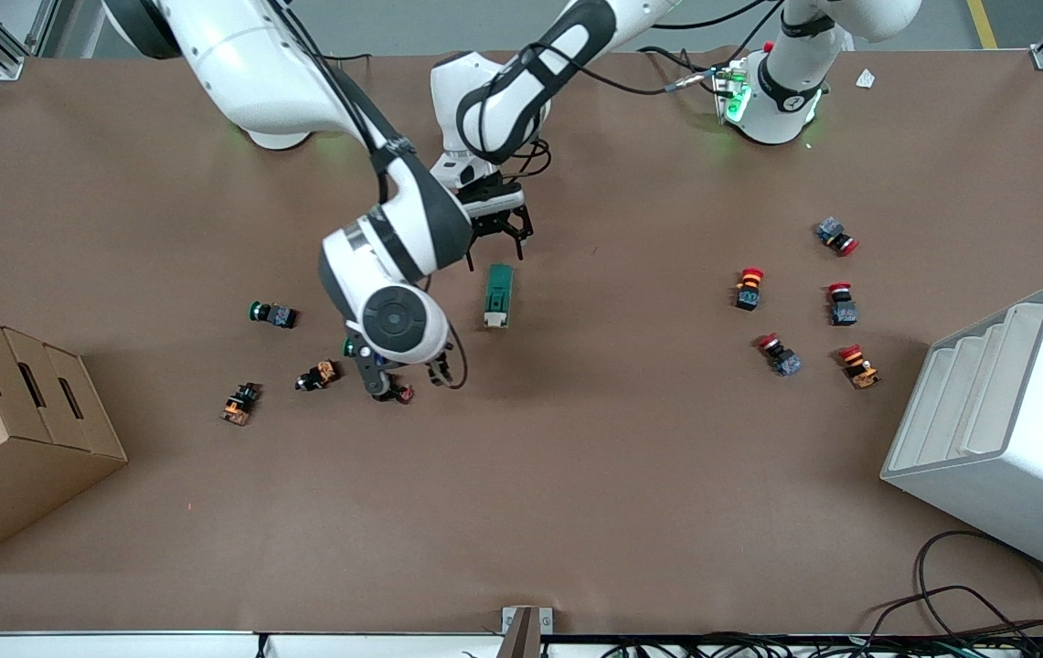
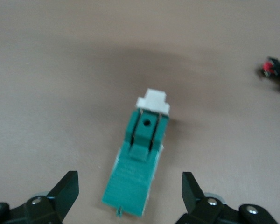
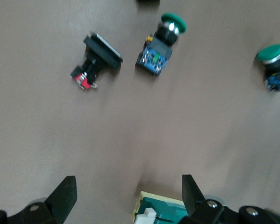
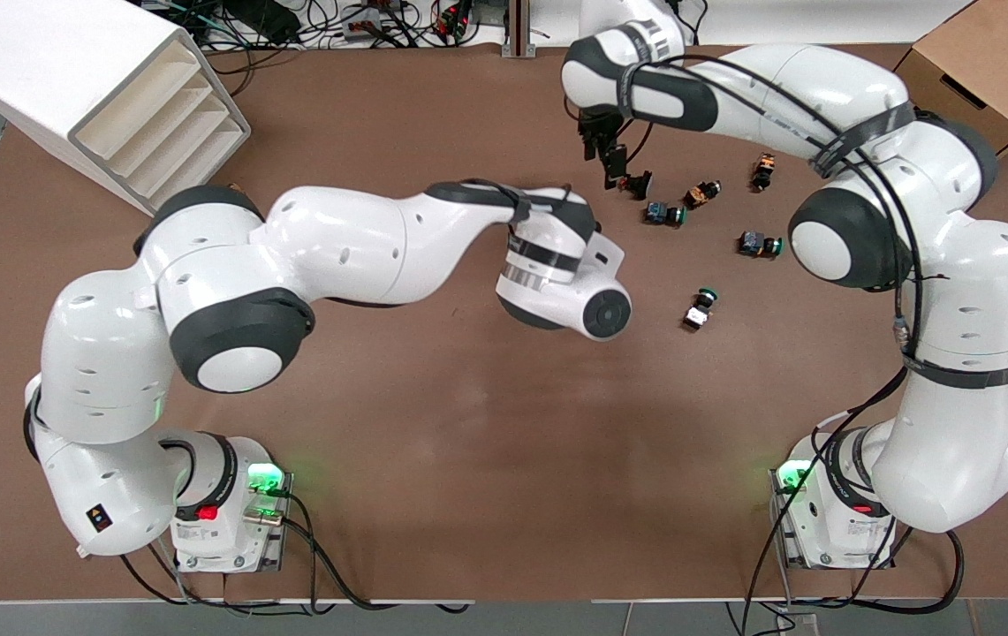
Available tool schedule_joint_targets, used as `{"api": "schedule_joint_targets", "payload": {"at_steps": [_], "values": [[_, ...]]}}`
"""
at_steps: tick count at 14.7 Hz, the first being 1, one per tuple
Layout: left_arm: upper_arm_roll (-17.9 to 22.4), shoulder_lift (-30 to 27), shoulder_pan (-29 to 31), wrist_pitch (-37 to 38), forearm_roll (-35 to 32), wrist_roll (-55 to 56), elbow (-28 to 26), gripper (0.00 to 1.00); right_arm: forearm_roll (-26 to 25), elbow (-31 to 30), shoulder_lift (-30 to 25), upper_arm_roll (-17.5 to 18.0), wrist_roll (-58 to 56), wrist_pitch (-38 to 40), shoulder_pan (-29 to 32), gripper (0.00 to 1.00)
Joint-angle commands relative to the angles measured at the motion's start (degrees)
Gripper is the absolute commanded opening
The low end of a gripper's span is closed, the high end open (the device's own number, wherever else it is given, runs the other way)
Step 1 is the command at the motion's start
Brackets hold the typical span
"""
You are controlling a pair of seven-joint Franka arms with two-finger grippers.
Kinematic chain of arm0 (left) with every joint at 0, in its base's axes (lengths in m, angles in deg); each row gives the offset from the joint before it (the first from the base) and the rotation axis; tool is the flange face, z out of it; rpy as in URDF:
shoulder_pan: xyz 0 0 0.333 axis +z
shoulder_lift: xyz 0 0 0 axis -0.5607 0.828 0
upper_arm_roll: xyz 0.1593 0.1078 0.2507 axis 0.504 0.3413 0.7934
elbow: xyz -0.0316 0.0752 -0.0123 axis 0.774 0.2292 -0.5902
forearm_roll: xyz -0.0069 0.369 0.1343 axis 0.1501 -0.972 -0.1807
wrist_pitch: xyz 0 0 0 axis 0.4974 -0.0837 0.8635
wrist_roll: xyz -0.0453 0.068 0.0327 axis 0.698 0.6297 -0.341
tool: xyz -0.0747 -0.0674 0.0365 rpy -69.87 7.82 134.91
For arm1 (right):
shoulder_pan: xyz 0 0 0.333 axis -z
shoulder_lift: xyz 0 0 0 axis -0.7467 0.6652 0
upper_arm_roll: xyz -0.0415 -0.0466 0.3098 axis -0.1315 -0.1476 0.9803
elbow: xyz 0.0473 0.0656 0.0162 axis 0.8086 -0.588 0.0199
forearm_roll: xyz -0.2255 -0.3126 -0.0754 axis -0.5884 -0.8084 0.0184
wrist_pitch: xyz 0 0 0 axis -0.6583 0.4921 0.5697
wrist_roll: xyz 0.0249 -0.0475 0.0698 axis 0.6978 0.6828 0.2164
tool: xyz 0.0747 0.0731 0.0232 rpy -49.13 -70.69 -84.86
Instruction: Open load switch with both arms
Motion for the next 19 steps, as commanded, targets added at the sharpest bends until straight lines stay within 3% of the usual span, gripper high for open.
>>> {"api": "schedule_joint_targets", "payload": {"at_steps": [1, 6, 9, 13, 19], "values": [[0.5, 1.9, -1.6, 0.3, -8.6, 1.5, -1.2, 0.96, 2.7, 2.2, 2.6, 0.0, 3.8, -0.6, -1.4, 1.0], [0.5, 2.9, -1.6, 0.8, -22.6, 11.7, -5.9, 0.96, 8.1, 2.3, 6.7, 0.1, 10.9, -4.9, -2.7, 1.0], [0.5, 5.1, -2.6, 4.6, -26.6, 14.6, -5.9, 0.99, 10.0, 2.1, 7.3, 0.1, 11.0, -4.3, -3.3, 1.0], [0.5, 9.0, -2.6, 8.0, -37.2, 24.8, -6.0, 0.99, 12.4, 2.2, 7.3, 0.3, 11.0, 0.3, -4.7, 1.0], [0.5, 10.9, -3.6, 10.3, -40.5, 28.3, -5.9, 0.99, 13.3, 2.4, 6.0, 3.3, 10.9, 7.9, -4.3, 1.0]]}}
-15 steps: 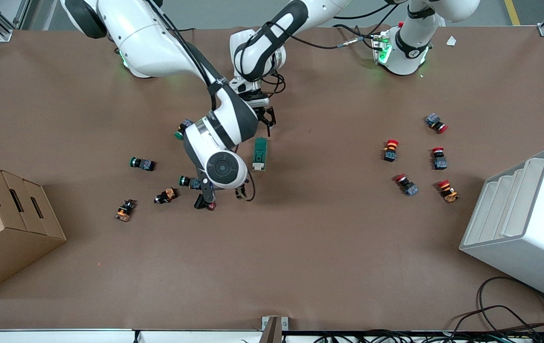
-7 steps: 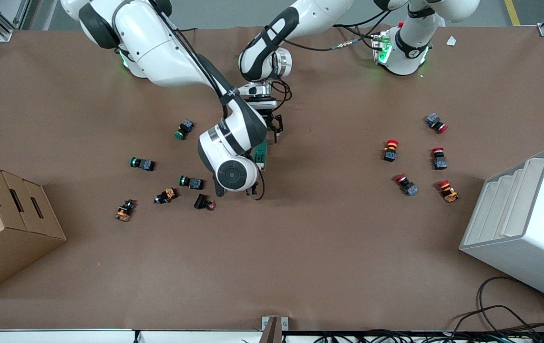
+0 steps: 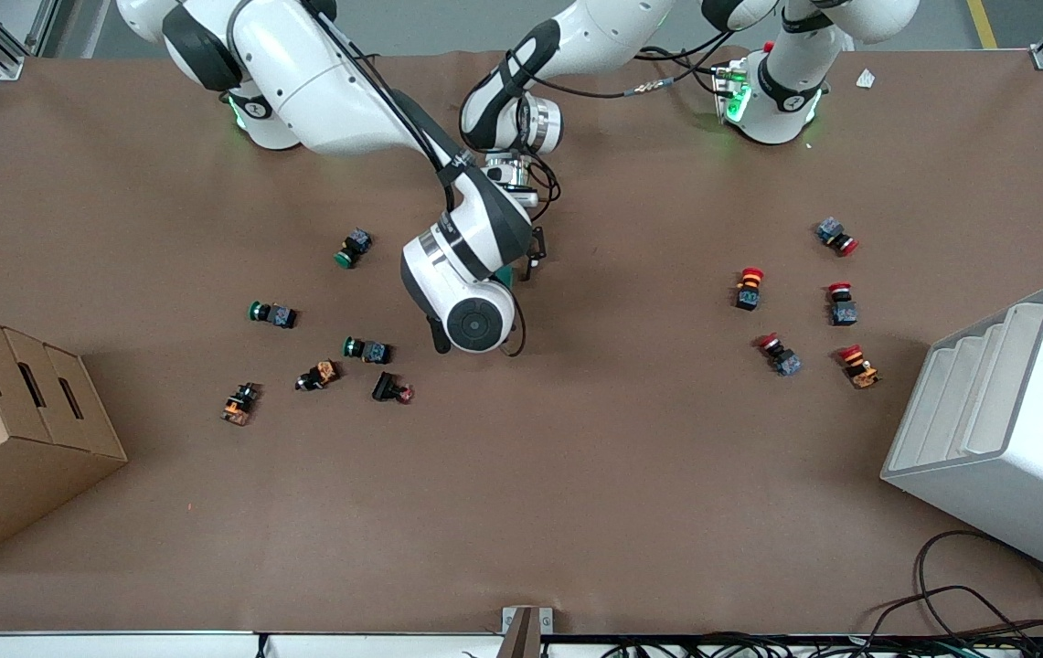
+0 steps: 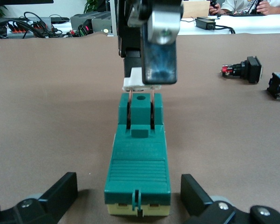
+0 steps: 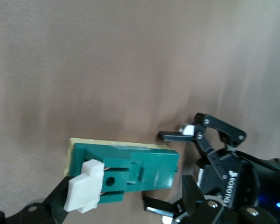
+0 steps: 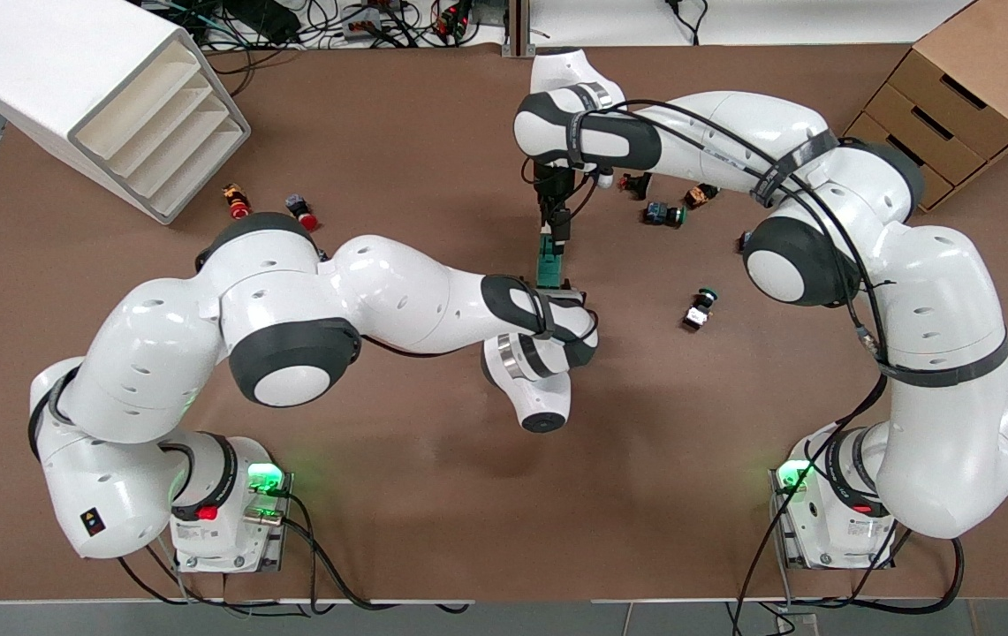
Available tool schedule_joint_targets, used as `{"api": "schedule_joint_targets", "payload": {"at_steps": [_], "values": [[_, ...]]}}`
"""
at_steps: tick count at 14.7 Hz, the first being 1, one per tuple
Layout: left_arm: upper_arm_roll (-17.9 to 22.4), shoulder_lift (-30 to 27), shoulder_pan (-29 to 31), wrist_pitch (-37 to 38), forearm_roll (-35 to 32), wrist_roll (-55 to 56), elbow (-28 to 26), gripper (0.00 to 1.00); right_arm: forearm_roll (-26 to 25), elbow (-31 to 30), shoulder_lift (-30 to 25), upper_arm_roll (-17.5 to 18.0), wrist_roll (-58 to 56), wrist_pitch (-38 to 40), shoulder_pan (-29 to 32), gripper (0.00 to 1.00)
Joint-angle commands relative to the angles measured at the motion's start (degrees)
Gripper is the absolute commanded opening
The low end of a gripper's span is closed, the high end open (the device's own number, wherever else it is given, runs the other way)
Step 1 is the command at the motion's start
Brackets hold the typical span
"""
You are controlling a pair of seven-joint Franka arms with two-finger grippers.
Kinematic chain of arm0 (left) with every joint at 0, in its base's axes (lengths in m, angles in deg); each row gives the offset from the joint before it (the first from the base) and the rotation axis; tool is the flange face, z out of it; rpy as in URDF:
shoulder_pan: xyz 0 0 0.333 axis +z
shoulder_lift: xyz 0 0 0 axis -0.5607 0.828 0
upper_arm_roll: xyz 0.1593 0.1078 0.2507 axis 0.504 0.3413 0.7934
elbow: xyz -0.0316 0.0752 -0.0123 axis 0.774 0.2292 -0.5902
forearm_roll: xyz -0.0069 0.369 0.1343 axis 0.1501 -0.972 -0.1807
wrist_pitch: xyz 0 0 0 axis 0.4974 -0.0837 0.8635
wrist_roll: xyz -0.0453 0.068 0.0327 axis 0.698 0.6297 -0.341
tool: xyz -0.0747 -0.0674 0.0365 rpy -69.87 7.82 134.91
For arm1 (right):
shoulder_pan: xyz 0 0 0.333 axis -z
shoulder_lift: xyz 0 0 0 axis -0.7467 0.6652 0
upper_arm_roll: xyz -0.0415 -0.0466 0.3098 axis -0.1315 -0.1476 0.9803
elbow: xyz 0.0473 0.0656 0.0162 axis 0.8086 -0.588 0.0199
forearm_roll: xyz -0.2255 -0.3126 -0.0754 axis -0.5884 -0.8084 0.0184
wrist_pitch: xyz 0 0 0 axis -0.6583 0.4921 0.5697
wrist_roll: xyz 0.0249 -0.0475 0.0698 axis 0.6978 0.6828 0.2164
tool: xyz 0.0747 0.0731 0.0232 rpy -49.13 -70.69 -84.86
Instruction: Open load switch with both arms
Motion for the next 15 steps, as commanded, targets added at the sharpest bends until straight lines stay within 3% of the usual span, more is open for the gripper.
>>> {"api": "schedule_joint_targets", "payload": {"at_steps": [1, 5, 15], "values": [[0.3, 2.4, -0.3, -0.8, -1.5, 2.3, 1.2, 0.99, 1.7, -0.2, -1.5, 2.7, 0.6, 3.2, 1.1, 1.0], [0.3, 2.9, -0.4, -0.6, -1.5, 2.3, 1.2, 0.99, 1.7, -0.3, -1.9, 3.6, 0.1, 8.9, 1.3, 1.0], [0.3, 3.3, -0.3, -0.6, -1.5, 2.3, 1.4, 0.99, -2.2, -5.9, -1.5, 3.7, -0.2, 6.0, -1.6, 1.0]]}}
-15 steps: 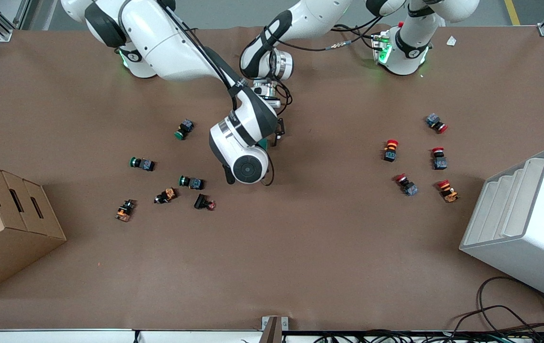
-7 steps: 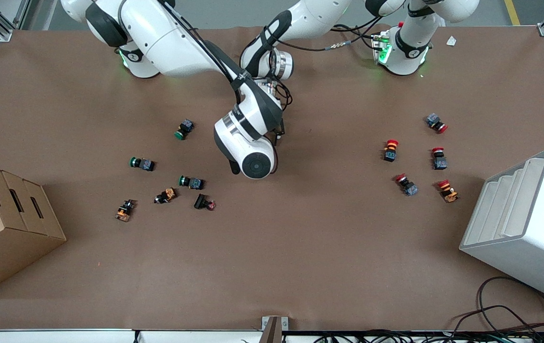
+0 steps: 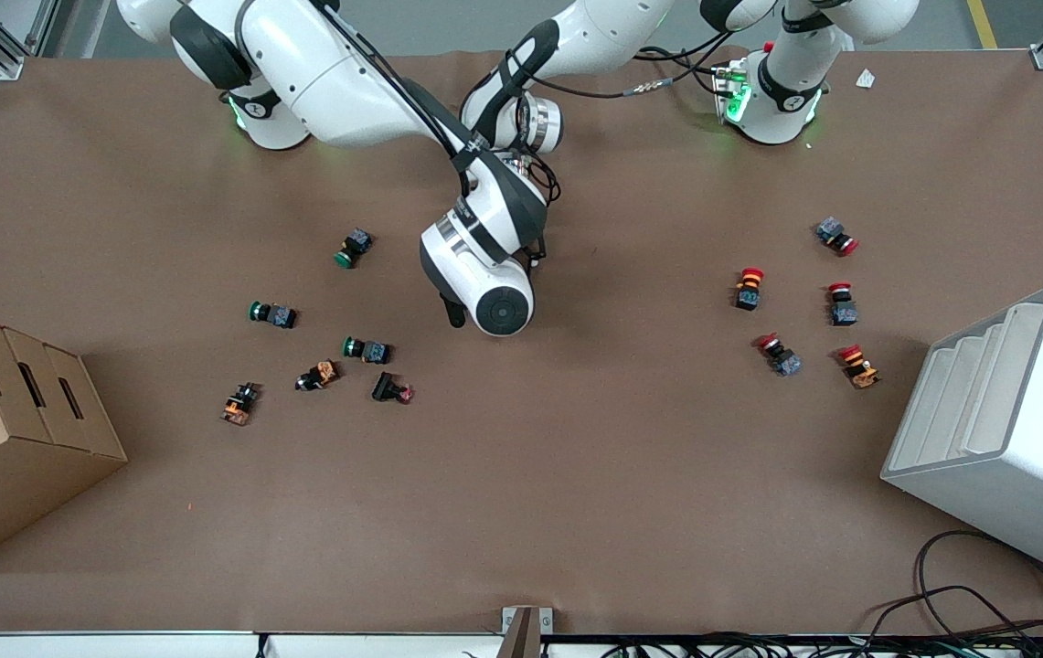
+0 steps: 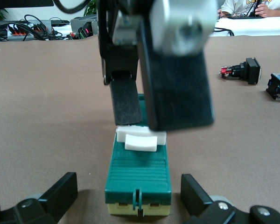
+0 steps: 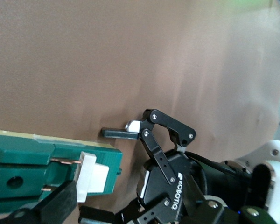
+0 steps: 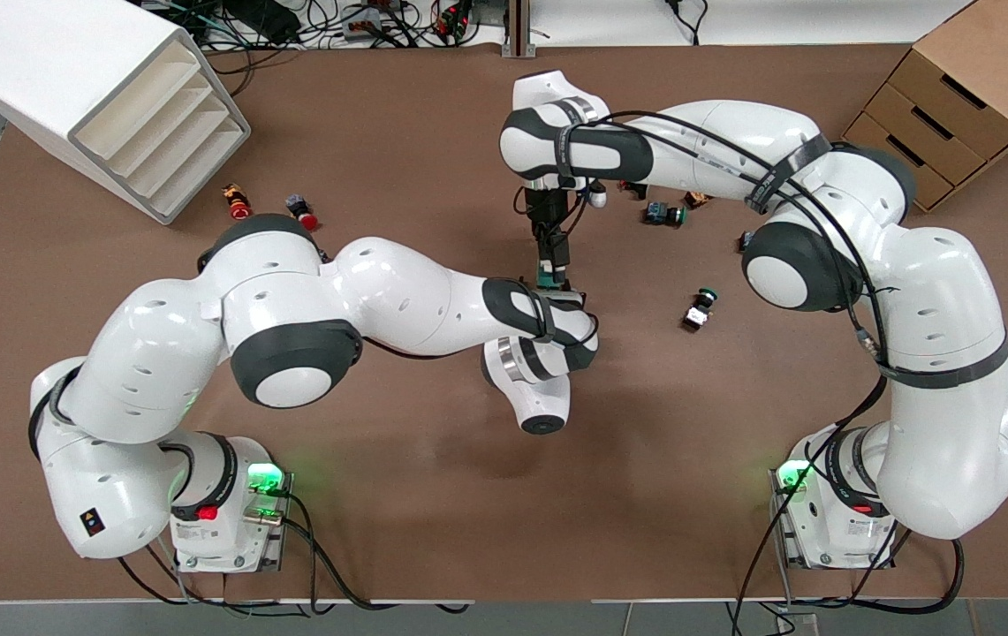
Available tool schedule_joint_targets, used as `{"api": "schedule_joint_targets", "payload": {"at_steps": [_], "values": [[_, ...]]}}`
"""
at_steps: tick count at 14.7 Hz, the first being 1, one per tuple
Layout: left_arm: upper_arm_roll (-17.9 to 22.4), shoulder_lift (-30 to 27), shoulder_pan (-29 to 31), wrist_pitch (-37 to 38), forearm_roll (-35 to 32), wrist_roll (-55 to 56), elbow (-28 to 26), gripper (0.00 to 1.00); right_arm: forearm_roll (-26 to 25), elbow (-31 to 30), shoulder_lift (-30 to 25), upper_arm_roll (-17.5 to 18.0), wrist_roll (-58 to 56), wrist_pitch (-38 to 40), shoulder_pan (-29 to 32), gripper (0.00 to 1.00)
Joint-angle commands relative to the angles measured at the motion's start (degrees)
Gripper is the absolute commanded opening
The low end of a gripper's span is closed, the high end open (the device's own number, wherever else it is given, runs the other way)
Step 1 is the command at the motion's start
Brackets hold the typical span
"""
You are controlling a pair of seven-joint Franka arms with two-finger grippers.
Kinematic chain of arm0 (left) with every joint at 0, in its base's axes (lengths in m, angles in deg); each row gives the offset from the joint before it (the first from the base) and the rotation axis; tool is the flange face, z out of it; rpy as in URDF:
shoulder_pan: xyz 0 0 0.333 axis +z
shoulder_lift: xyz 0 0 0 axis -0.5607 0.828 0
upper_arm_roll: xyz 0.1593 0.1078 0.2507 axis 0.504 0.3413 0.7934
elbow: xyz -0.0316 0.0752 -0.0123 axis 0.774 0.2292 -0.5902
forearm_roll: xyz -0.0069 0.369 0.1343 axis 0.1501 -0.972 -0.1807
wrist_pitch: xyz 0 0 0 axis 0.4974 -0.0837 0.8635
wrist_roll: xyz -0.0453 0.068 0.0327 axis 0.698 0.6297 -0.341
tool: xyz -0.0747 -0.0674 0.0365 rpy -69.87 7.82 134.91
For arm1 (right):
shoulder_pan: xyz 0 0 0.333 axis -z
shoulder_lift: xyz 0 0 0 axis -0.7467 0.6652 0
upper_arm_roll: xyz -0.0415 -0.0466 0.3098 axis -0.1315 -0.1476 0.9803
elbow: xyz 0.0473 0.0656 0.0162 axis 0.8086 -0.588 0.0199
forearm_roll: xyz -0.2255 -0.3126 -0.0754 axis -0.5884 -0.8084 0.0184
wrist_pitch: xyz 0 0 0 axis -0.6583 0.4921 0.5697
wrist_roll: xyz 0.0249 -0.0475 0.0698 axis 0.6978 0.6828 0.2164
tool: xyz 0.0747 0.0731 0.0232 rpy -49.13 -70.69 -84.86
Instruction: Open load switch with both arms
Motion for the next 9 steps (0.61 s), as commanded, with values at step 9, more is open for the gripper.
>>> {"api": "schedule_joint_targets", "payload": {"at_steps": [9], "values": [[0.2, 1.0, 0.1, -1.2, 2.7, -0.9, 2.7, 0.98, -4.7, 5.4, -7.3, -0.2, -20.8, 12.2, 12.1, 1.0]]}}
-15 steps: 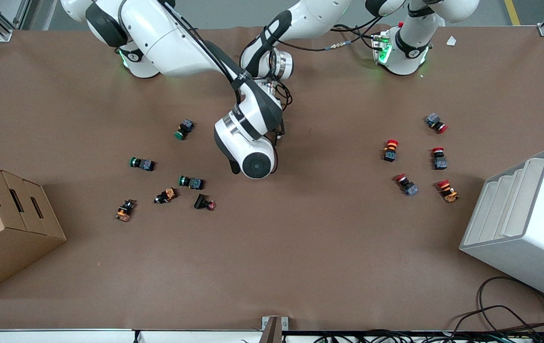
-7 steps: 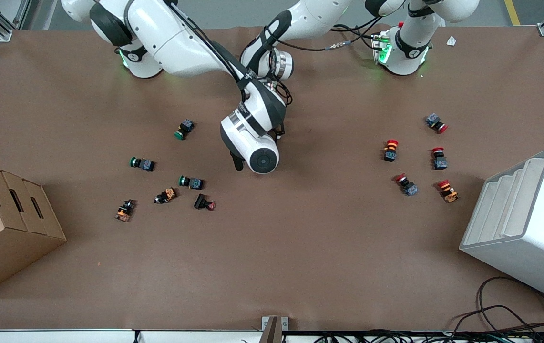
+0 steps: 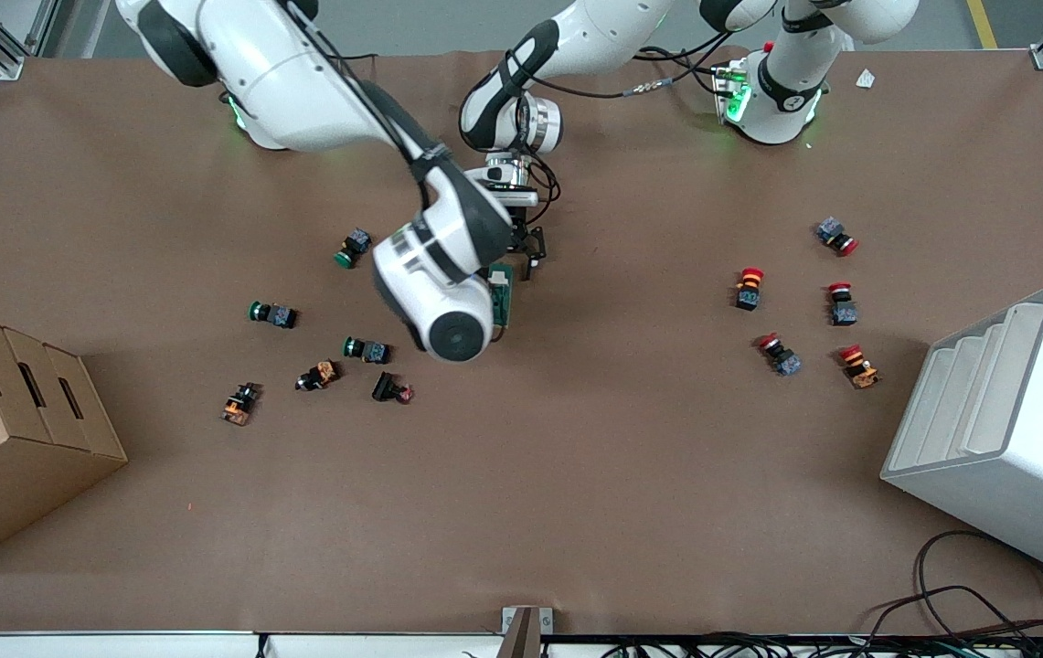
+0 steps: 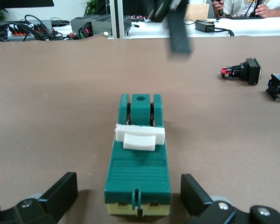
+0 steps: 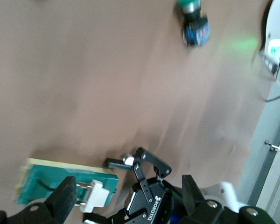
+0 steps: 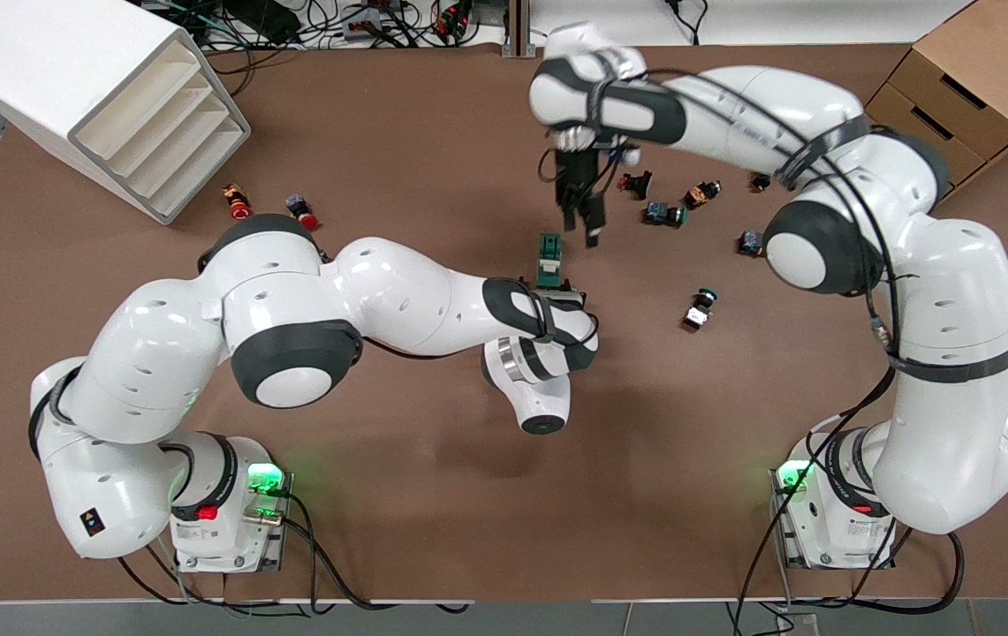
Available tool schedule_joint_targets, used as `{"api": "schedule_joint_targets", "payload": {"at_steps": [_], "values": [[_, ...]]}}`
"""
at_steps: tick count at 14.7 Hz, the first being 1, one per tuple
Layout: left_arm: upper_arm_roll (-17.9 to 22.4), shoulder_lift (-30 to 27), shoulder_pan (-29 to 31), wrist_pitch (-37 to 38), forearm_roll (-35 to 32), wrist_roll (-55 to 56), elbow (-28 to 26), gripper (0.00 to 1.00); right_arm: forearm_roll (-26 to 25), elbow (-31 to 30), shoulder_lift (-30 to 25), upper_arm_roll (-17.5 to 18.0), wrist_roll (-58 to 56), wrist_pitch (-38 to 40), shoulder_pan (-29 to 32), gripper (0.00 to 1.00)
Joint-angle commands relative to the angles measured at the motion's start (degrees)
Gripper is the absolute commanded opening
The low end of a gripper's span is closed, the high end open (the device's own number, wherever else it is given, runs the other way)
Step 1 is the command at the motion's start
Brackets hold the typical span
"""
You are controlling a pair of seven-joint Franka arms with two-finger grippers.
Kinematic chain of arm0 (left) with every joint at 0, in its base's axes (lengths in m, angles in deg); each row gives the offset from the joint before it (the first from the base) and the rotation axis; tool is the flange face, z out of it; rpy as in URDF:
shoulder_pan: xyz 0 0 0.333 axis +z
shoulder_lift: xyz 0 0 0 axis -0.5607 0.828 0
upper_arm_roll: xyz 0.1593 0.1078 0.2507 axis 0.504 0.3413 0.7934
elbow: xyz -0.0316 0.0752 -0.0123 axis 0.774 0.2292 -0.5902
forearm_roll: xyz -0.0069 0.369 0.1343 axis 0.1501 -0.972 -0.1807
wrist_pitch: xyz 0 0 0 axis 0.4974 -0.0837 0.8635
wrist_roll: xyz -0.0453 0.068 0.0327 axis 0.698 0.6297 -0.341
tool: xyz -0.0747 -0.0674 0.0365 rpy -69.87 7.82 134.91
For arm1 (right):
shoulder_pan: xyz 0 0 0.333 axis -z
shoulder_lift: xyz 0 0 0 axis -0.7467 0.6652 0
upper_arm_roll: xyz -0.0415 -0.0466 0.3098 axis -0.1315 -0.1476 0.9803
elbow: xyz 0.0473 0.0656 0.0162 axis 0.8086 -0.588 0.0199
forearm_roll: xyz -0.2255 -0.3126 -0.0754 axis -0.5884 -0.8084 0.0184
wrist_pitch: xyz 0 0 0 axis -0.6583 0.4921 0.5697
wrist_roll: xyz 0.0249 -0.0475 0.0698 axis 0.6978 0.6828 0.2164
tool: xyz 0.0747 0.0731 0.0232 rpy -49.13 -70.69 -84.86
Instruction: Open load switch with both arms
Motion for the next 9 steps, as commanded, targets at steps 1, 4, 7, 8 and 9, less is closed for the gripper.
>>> {"api": "schedule_joint_targets", "payload": {"at_steps": [1, 4, 7, 8, 9], "values": [[0.2, -0.3, 0.1, -1.3, 5.0, -1.6, 3.0, 0.98, -5.8, 0.4, -5.4, 0.9, -11.7, 1.5, 5.5, 1.0], [-0.9, -3.4, 0.1, -1.4, 11.4, -3.5, 3.6, 0.98, -13.0, 0.2, -10.0, 0.9, -31.3, 0.2, 11.8, 1.0], [-1.5, -7.6, 0.4, -1.4, 18.9, -7.9, 4.6, 0.99, -15.3, -3.4, -15.5, 0.8, -50.8, -5.0, 18.8, 1.0], [-1.5, -8.8, 0.5, -1.4, 21.6, -10.0, 5.3, 0.99, -15.7, -5.5, -17.5, 0.9, -56.5, -6.8, 21.0, 1.0], [-1.5, -10.4, 0.6, -1.6, 25.2, -12.4, 6.1, 0.99, -15.7, -8.1, -19.9, 0.8, -63.0, -9.2, 23.4, 1.0]]}}
